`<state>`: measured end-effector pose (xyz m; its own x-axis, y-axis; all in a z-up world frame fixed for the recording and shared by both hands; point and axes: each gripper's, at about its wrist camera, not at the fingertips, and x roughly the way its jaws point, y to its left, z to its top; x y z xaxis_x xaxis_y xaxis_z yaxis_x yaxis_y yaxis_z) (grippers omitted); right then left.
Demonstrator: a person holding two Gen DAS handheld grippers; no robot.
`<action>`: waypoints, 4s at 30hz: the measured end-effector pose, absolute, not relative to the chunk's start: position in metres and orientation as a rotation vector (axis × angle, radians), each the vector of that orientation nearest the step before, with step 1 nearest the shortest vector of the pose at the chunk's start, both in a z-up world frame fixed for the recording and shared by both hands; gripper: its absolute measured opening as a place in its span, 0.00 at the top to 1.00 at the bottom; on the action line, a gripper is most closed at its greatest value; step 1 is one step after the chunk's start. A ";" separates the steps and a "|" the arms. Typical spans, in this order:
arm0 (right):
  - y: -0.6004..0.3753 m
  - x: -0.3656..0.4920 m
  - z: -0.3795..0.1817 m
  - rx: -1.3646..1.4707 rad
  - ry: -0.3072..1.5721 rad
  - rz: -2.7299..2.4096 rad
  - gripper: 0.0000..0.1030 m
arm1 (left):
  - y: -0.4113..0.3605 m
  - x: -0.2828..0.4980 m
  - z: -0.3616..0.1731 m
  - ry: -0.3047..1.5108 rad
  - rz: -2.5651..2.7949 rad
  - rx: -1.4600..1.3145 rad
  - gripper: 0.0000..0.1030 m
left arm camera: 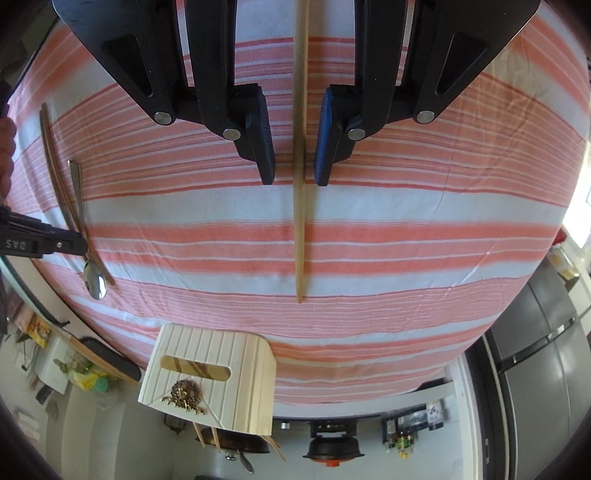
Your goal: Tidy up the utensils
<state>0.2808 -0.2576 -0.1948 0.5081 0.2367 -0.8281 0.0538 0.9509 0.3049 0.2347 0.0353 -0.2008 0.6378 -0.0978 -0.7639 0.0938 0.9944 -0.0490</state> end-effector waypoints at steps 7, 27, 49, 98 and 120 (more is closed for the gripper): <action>-0.251 0.293 -0.198 0.240 1.036 0.079 0.85 | 0.030 0.231 -0.202 0.851 -0.117 0.020 0.67; -0.279 0.303 -0.200 0.398 1.038 0.070 0.84 | 0.031 0.231 -0.202 0.849 -0.124 0.024 0.63; -0.225 0.330 -0.203 0.139 1.025 0.227 0.99 | 0.030 0.232 -0.203 0.851 -0.149 0.019 0.55; -0.284 0.278 -0.069 0.104 0.765 0.140 0.95 | 0.052 0.277 -0.077 0.716 -0.302 -0.074 0.95; -0.262 0.211 0.027 0.046 0.538 0.225 0.95 | 0.058 0.219 -0.007 0.536 -0.392 -0.153 0.96</action>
